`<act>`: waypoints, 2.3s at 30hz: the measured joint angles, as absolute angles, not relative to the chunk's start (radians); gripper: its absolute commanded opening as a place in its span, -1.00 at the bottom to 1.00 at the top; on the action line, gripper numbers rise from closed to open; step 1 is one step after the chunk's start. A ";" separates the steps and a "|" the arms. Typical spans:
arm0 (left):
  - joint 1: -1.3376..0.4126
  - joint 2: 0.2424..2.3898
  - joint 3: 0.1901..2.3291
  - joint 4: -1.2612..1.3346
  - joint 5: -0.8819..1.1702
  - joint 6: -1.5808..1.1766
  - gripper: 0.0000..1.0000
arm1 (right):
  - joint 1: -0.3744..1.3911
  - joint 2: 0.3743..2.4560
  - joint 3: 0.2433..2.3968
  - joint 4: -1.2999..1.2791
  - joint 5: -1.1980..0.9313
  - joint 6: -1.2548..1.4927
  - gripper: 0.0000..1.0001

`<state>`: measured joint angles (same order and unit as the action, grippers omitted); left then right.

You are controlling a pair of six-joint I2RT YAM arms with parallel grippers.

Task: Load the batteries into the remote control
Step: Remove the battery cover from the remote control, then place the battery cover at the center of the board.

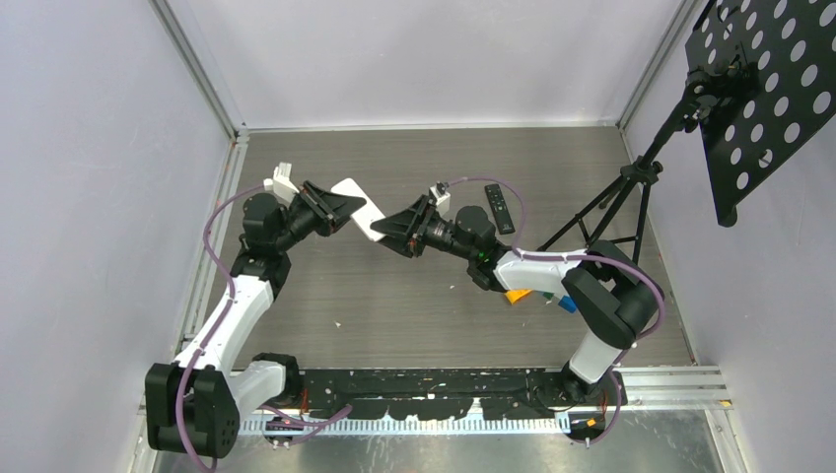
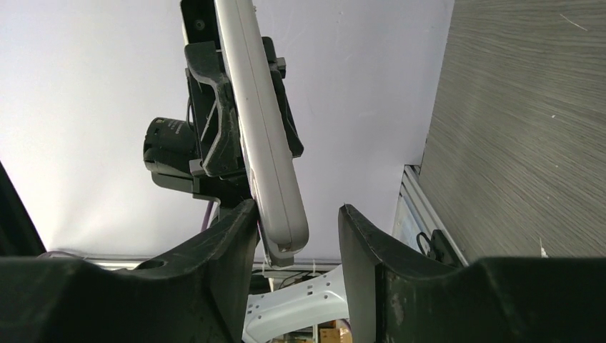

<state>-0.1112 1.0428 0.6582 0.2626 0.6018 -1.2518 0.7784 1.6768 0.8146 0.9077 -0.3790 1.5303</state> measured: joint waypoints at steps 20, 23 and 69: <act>-0.111 1.043 0.660 0.167 0.567 -1.056 -1.00 | 0.777 1.637 0.816 0.709 -0.389 1.521 -0.62; -0.107 1.043 0.666 0.158 0.556 -1.035 -1.00 | 0.775 1.637 0.816 0.717 -0.395 1.536 -0.81; -0.104 0.997 0.636 0.488 0.825 -0.922 -1.00 | 0.660 1.639 0.656 0.173 -0.306 0.992 -0.11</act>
